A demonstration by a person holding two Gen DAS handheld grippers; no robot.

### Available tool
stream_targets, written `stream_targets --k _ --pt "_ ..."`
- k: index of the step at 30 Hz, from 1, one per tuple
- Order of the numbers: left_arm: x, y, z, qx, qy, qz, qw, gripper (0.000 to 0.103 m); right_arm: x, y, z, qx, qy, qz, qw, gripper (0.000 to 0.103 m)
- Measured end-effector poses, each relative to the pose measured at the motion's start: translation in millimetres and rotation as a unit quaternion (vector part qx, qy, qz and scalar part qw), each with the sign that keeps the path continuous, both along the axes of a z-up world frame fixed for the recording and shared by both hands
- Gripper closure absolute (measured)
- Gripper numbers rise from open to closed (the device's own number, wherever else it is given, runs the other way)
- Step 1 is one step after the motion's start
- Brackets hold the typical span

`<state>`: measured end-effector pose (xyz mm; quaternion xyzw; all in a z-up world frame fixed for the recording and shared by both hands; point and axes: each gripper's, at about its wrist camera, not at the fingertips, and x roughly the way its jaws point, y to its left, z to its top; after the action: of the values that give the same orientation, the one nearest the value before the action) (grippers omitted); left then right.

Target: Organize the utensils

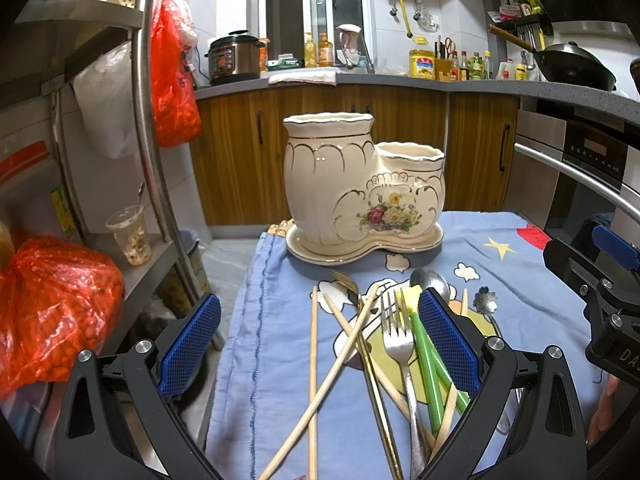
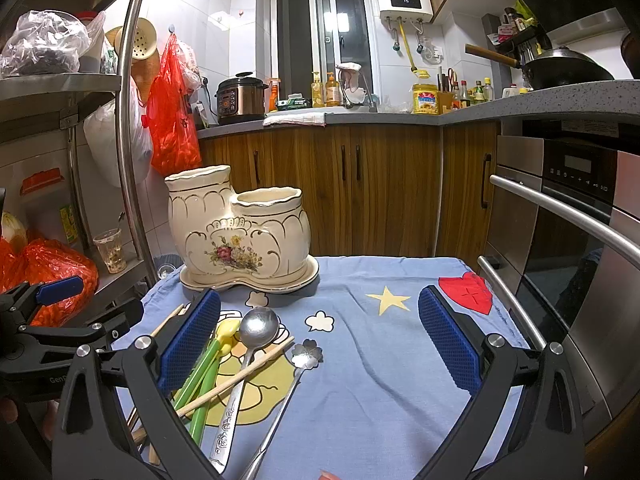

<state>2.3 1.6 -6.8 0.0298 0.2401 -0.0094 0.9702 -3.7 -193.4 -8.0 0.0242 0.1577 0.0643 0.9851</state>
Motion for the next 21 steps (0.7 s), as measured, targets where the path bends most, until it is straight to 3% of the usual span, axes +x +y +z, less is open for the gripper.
stream_targets --k 21 --pt "0.4 0.2 0.6 0.0 0.001 -0.001 1.0 0.005 1.1 -0.6 -1.0 -0.001 0.008 0.004 1.0 0.005"
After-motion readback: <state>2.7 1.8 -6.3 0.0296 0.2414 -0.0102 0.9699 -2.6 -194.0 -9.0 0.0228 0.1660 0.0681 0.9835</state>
